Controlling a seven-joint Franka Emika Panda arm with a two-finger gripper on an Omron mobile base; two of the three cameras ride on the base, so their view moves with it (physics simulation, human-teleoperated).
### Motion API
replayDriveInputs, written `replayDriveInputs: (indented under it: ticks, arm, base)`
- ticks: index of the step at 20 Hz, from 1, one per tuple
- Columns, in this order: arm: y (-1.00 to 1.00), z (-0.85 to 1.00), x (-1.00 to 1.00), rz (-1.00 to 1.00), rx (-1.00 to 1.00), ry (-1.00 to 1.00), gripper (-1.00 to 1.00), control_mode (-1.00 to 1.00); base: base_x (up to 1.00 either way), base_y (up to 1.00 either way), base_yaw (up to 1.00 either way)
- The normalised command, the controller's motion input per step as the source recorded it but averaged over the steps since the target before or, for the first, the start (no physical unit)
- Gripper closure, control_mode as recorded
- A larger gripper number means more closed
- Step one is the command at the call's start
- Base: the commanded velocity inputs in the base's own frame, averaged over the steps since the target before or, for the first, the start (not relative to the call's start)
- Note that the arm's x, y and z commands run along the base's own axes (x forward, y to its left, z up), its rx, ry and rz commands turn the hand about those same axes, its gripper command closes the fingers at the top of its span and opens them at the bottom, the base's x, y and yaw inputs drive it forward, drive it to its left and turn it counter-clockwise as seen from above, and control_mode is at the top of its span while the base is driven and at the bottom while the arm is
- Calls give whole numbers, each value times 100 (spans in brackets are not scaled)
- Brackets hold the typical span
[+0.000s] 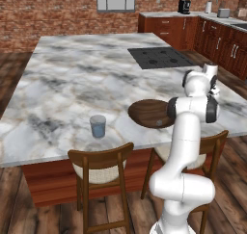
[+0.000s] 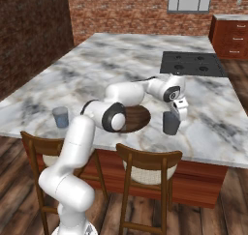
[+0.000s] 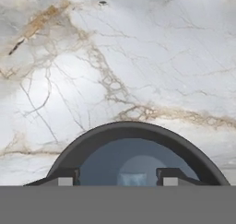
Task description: There are four ice cubes in the ice bowl. Place two ice cubes in each glass of water.
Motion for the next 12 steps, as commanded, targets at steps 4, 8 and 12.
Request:
replayDriveInputs:
  ticks: [4,8,12]
  arm:
    - [0,0,-44,-4,0,-22,-100,-100]
    - [19,-15,-27,-7,0,-17,100,-100]
    - [23,-17,-18,-8,0,-17,100,-100]
  base:
    - [0,0,0]
    - [0,0,0]
    - [0,0,0]
